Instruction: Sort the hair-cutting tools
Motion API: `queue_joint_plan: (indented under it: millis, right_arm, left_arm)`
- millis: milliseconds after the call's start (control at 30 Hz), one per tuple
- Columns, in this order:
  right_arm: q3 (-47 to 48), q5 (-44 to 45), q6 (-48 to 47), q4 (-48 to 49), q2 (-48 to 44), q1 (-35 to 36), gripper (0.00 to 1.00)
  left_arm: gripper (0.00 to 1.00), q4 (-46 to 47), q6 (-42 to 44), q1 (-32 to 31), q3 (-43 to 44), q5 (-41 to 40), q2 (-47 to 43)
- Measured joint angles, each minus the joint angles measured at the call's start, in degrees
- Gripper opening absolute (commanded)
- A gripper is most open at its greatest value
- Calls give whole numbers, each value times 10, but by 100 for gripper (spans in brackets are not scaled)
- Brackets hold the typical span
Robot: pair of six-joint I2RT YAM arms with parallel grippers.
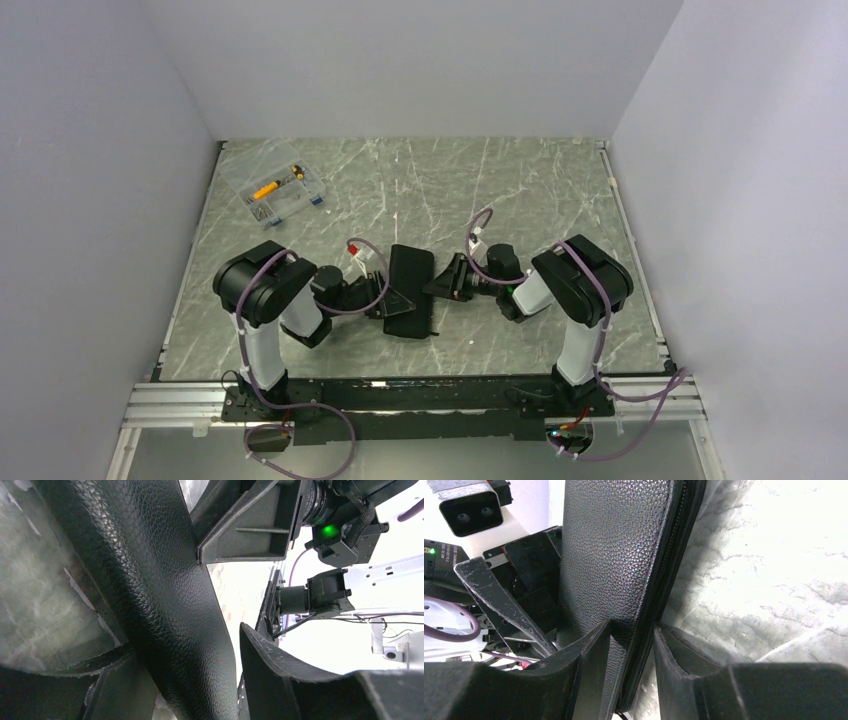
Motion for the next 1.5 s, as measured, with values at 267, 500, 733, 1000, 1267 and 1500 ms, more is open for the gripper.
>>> queue_joint_plan:
  millis: [267,500,733,1000,1267,1500]
  right_arm:
    - [2,0,3,-2,-1,11,40]
    - [2,4,3,-8,-9,16,40]
    - [0,7,-1,-44,-37,19,56]
    - [-18,-2,-57,-219,-175,24,75]
    - [-20,6,-104,-344,-372,21,85]
    - [-24,-40,-71,-336,-410,-14,86]
  left_arm:
    - [36,-13,-6,-1,0,9,3]
    - [0,-32,-47,1,0,10,3]
    - [0,-22,-52,0,0,12,3]
    - [0,19,-70,0,-3,31,3]
    - [0,30,-139,1,-3,54,-30]
    - [0,42,-188,1,16,80,-124]
